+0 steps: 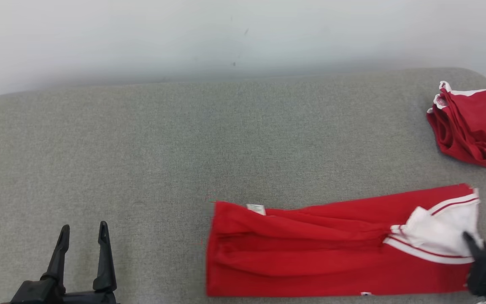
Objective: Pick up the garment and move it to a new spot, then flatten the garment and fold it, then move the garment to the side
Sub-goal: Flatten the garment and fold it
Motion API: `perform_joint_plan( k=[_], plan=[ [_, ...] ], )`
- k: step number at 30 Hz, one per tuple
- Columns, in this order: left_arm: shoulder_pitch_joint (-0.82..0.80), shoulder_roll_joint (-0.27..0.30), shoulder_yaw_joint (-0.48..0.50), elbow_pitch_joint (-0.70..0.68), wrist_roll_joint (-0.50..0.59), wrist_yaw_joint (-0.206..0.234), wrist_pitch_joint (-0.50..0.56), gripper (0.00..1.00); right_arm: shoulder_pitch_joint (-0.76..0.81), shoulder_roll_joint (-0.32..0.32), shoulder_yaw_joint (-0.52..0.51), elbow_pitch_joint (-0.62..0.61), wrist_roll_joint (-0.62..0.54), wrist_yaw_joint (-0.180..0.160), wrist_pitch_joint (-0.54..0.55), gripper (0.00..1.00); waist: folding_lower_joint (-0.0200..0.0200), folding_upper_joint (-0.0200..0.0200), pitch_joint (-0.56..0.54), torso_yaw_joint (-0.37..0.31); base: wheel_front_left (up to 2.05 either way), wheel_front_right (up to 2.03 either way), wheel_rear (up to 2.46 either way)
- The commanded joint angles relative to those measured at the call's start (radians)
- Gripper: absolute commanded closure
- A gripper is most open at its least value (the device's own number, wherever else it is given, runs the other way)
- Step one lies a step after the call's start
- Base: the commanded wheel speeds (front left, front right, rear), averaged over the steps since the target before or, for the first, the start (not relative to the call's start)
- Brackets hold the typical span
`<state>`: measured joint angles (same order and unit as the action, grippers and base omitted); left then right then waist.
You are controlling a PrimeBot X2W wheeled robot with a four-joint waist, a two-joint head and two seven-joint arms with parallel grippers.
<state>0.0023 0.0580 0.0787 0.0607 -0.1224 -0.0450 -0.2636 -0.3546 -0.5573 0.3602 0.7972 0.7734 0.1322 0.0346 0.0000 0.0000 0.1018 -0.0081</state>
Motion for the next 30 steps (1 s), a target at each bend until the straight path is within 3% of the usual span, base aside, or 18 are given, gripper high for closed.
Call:
perform_joint_plan(
  k=[1, 8, 14, 22, 30],
  plan=[
    [0.013, -0.002, 0.008, -0.001, 0.005, -0.006, -0.001, 0.00, -0.019, -0.021, -0.011, 0.009, 0.008, -0.003, -0.015, 1.00, 0.0000, 0.0000, -0.010, -0.003, 0.00, 0.00, 0.00],
    [0.032, -0.006, 0.022, 0.003, 0.001, -0.005, 0.000, 0.00, -0.022, -0.050, 0.004, -0.022, 0.014, -0.003, -0.029, 1.00, 0.0000, 0.0000, -0.026, -0.019, 0.00, 0.00, 0.00],
    [0.050, -0.007, 0.029, 0.008, -0.014, -0.003, -0.001, 0.00, 0.007, -0.030, 0.042, -0.148, 0.024, -0.003, -0.037, 1.00, 0.0000, 0.0000, -0.041, -0.043, 0.00, 0.00, 0.00],
    [0.062, -0.007, 0.011, 0.001, -0.027, 0.017, -0.001, 0.00, 0.081, 0.038, 0.086, -0.425, 0.033, -0.003, 0.015, 1.00, 0.0000, 0.0000, -0.054, -0.061, 0.00, 0.00, 0.00],
    [0.051, -0.007, 0.003, 0.018, -0.036, 0.007, -0.001, 0.00, 0.128, 0.170, 0.112, -0.618, -0.015, -0.003, 0.079, 1.00, 0.0000, 0.0000, -0.059, -0.029, 0.00, 0.00, 0.00]
  ],
)
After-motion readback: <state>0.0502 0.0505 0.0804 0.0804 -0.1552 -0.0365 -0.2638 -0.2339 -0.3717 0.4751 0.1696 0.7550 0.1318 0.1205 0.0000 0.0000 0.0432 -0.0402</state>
